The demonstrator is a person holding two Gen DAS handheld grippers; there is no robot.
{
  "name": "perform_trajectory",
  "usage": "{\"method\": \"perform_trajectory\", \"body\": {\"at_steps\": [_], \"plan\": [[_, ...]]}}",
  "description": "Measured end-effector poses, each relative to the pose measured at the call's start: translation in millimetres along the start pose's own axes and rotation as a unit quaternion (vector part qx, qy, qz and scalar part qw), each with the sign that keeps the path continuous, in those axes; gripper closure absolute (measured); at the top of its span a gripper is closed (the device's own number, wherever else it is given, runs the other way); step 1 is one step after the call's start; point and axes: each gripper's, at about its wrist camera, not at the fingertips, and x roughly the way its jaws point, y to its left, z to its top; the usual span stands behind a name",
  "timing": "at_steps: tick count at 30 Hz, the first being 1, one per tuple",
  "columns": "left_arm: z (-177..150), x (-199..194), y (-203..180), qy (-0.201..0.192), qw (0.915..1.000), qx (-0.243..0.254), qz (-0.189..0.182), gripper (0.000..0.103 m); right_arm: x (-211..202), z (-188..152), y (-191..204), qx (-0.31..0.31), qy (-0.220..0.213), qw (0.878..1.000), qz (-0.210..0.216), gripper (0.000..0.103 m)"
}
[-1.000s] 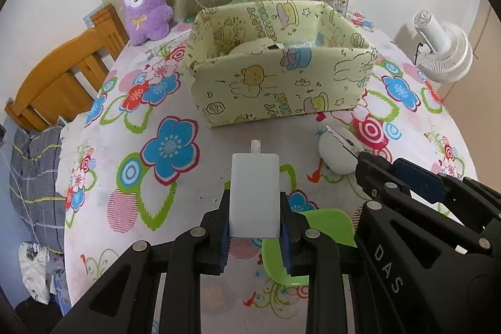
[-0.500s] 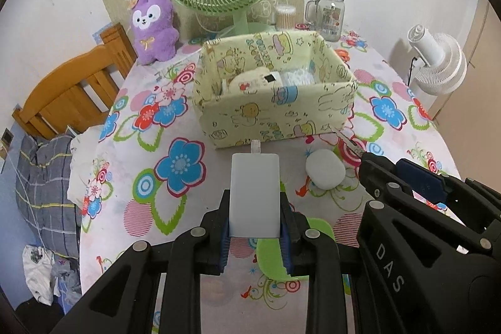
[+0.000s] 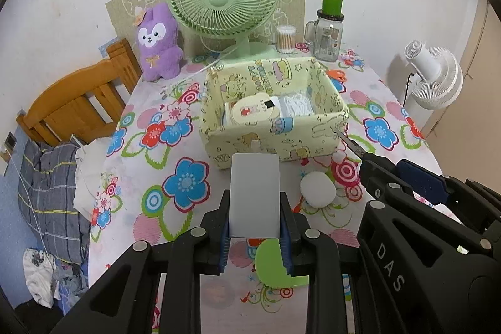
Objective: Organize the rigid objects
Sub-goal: 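Carry the white plug charger and black key over the fabric box with both tools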
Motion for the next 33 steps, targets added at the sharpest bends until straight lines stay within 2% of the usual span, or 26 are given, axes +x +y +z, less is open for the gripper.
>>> {"method": "perform_trajectory", "body": {"at_steps": [14, 33], "plan": [[25, -3, 7, -0.018, 0.9996, -0.02, 0.012, 0.078, -1, 32, 6, -0.009, -0.017, 1.0, 0.017, 0.068], [71, 31, 9, -0.004, 0.9993, -0.036, 0.012, 0.078, 34, 81, 9, -0.017, -0.015, 1.0, 0.017, 0.067]]}}
